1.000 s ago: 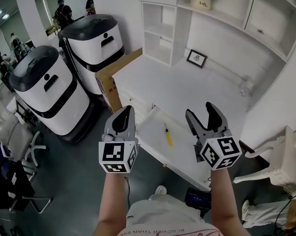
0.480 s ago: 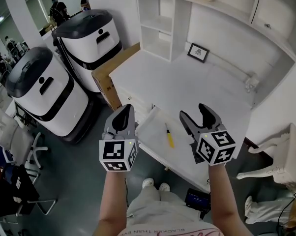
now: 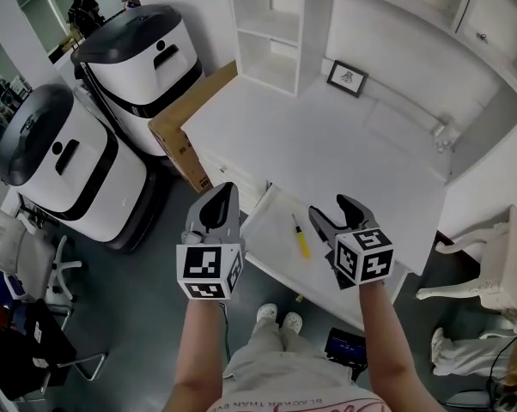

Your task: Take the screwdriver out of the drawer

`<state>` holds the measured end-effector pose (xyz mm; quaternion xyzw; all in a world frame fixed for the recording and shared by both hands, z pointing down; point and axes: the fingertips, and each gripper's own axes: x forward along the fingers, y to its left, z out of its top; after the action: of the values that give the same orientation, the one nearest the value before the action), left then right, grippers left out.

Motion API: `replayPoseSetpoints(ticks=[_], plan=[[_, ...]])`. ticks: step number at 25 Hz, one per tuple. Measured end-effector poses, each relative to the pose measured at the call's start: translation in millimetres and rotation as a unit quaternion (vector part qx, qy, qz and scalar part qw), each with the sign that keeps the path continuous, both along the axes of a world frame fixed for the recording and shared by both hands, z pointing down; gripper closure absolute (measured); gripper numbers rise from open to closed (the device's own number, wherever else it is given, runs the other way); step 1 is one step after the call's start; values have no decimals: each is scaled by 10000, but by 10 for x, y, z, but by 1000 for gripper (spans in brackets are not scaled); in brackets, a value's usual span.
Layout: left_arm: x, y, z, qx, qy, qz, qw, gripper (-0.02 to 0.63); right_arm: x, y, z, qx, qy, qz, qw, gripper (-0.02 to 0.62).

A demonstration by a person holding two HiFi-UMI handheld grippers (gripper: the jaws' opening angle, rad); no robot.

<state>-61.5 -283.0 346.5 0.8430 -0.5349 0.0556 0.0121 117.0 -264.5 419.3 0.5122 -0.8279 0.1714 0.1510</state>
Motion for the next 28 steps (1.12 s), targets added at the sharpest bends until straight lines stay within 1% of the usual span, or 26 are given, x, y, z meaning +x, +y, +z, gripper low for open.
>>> replayPoseSetpoints(ticks=[4,10,14,18,23,28], plan=[[-38,-178,185,-211,45,24,9998,601,-65,-72,485,-537,266,-8,9982,305],[-5,-381,438,-410,-8,138,9991,601,-104,-122,1201,-1340,580,-121,9892,331],[13,-442,673,-593,-8,209,9980,601,-172,-114,1660,-1818,759,-235,9801,343],[67,-467,876,-735,-18,329,9968,601,-218,-113,2045,-2195,919,-328,9707,347],[114,-497,1089,-876,-49,431,9952,601,-211,-50,2529,-2701,1052,-313,9565,353],[157,-534,1295,-945,-89,518,9941,601,-193,-5,2912,-3083,1231,-280,9429,357]])
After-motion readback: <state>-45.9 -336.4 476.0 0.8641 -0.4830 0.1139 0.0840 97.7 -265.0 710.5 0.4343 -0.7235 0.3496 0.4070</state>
